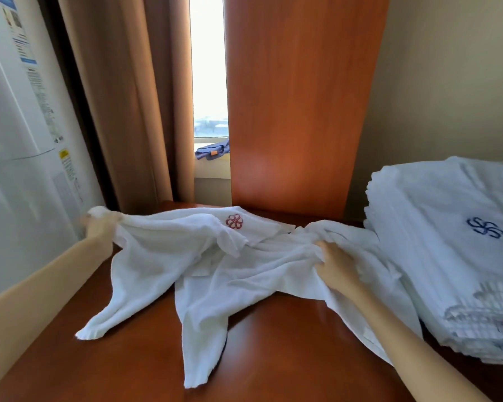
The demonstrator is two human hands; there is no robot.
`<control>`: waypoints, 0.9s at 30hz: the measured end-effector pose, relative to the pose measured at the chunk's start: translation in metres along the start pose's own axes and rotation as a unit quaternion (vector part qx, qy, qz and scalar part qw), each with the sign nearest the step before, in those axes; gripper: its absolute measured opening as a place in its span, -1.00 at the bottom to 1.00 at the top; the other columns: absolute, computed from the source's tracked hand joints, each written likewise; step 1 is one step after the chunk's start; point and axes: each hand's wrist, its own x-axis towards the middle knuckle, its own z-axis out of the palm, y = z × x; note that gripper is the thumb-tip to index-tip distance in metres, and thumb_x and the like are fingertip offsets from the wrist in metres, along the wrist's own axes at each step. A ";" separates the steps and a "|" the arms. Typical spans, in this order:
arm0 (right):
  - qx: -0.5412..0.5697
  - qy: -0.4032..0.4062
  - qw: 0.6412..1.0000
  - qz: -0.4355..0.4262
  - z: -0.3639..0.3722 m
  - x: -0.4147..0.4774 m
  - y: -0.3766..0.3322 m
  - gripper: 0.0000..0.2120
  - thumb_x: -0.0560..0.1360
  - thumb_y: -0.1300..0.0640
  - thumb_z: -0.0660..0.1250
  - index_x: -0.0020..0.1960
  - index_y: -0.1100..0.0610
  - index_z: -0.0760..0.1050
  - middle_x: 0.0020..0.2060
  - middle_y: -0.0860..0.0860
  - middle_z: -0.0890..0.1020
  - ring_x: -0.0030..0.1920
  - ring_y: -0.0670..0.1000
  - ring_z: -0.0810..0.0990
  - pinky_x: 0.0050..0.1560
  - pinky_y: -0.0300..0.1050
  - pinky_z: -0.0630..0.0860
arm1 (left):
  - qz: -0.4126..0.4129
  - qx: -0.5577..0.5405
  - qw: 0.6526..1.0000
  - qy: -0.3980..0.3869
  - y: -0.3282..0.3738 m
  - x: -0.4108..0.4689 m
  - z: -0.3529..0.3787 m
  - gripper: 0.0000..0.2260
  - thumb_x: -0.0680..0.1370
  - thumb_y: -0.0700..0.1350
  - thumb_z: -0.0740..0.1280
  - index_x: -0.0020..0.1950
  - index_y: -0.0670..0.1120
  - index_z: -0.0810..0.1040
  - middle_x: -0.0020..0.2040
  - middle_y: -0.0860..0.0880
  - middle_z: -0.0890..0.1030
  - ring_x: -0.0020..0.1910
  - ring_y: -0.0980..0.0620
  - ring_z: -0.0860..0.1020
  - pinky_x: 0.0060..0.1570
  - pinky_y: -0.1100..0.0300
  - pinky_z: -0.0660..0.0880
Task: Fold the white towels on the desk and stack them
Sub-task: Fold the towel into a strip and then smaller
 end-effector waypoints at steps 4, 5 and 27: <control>0.064 -0.074 0.995 -0.032 0.000 -0.009 -0.050 -0.22 0.39 -0.50 0.14 0.50 -0.17 0.17 0.52 -0.11 0.16 0.53 0.01 0.05 0.43 0.24 0.04 | 0.131 0.238 0.950 -0.151 -0.005 -0.046 0.044 0.00 0.35 0.13 0.55 0.58 0.15 -0.05 0.58 -0.12 -0.19 0.55 -0.16 -0.01 0.47 -0.09 0.12; 0.039 -0.086 0.995 -0.033 0.003 -0.011 -0.060 -0.12 0.30 -0.58 0.12 0.50 -0.20 0.13 0.55 -0.10 0.08 0.55 0.02 -0.07 0.42 0.32 -0.05 | 0.138 0.294 0.920 -0.218 -0.008 -0.056 0.059 0.06 0.26 0.25 0.55 0.56 0.23 -0.07 0.56 -0.07 -0.32 0.56 -0.18 -0.06 0.47 -0.12 0.11; 0.494 0.295 0.785 0.229 0.005 0.010 0.007 -0.96 0.49 0.11 0.32 -0.10 -0.01 0.47 -0.17 -0.01 0.59 -0.13 0.06 0.59 -0.24 -0.13 0.44 | 0.177 0.471 0.863 -0.054 -0.062 -0.016 0.142 -0.52 0.57 0.06 0.25 0.42 -0.07 0.19 0.35 -0.24 0.29 0.34 -0.27 0.33 0.28 -0.23 0.28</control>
